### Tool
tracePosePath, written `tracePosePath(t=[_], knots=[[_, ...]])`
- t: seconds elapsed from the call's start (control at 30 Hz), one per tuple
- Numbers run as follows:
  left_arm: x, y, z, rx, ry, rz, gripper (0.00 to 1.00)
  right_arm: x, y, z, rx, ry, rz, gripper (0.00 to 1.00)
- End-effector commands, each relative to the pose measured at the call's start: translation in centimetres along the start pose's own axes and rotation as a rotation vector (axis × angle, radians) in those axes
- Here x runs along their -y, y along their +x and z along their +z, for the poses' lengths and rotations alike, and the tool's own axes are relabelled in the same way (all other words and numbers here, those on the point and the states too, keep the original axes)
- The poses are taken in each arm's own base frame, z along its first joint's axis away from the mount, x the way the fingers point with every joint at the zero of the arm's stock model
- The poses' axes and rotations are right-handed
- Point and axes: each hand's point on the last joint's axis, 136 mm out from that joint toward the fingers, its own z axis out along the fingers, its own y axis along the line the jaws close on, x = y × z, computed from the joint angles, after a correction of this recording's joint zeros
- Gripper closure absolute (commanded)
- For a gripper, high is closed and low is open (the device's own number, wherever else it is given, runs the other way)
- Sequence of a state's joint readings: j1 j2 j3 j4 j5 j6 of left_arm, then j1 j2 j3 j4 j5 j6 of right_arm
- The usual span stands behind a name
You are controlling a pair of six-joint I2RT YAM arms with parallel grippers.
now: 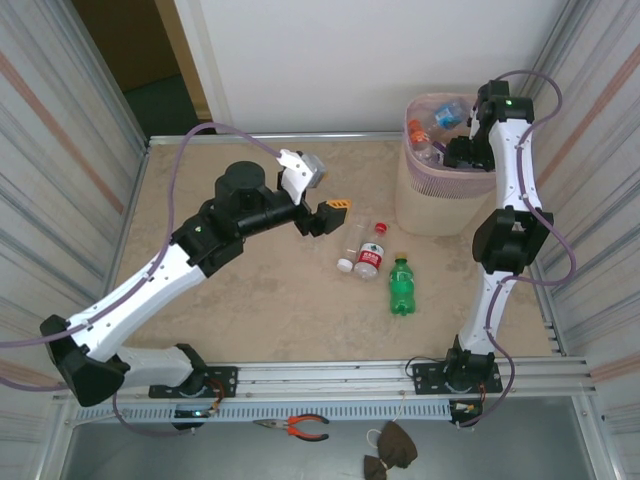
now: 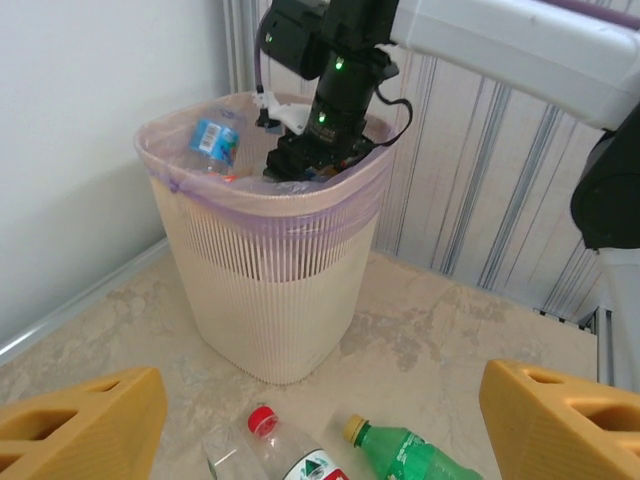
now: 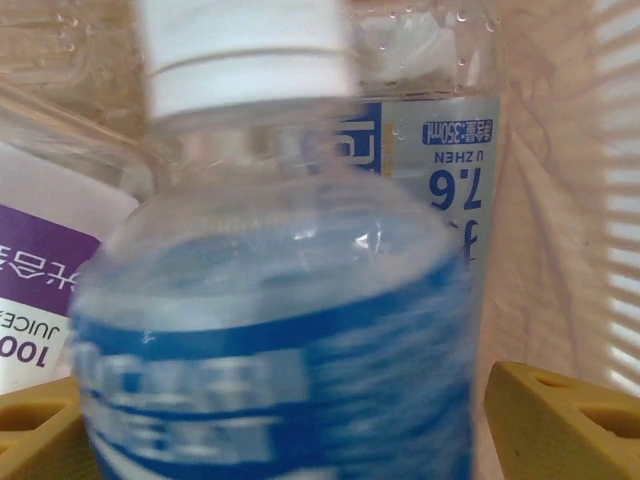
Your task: Put the plastic bottles in the bin
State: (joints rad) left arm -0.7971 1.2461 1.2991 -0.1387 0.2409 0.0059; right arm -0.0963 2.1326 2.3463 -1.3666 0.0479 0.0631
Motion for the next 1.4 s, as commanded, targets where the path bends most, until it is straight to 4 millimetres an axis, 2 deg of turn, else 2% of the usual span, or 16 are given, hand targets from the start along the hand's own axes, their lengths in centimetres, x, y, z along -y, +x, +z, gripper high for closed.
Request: tracePosePath(t=[0.0,0.27,0.4,0.57,0.73,0.87,1.17,1.37], knots=[[-0.7,-0.3,0.2,-0.007,-0.021,-0.031,0.18,0.0,-0.8,-4.6,0.114,-0.016,0.013,0.15],[-1.3,1.5,1.6,-0.069,-0.027,-0.054,0.18,0.0,-1.0,-9.9,0.242,-0.020,0.017,0.15],[-1.6,2.2,2.3,-0.093,-0.021,-0.067,0.18,-0.6,-0.8,-11.8,0.288,-0.040,0.008,0.15],[-2.3,4.2,3.7,-0.174,-0.029,-0.092,0.20,-1.0,-0.5,-13.8,0.341,-0.060,0.003,0.18],[-3.0,7.0,5.8,-0.272,-0.023,-0.126,0.24,-1.3,-0.4,-15.6,0.410,-0.086,0.005,0.21],[-3.7,9.9,7.5,-0.386,-0.025,-0.158,0.30,-1.5,0.3,-17.0,0.440,-0.115,0.009,0.23],[-5.1,16.8,10.6,-0.637,-0.062,-0.263,0.33,-1.2,2.8,-20.5,0.522,-0.131,0.013,0.24],[-5.7,20.7,12.3,-0.760,-0.092,-0.335,0.34,-0.5,4.4,-21.7,0.556,-0.129,0.022,0.24]])
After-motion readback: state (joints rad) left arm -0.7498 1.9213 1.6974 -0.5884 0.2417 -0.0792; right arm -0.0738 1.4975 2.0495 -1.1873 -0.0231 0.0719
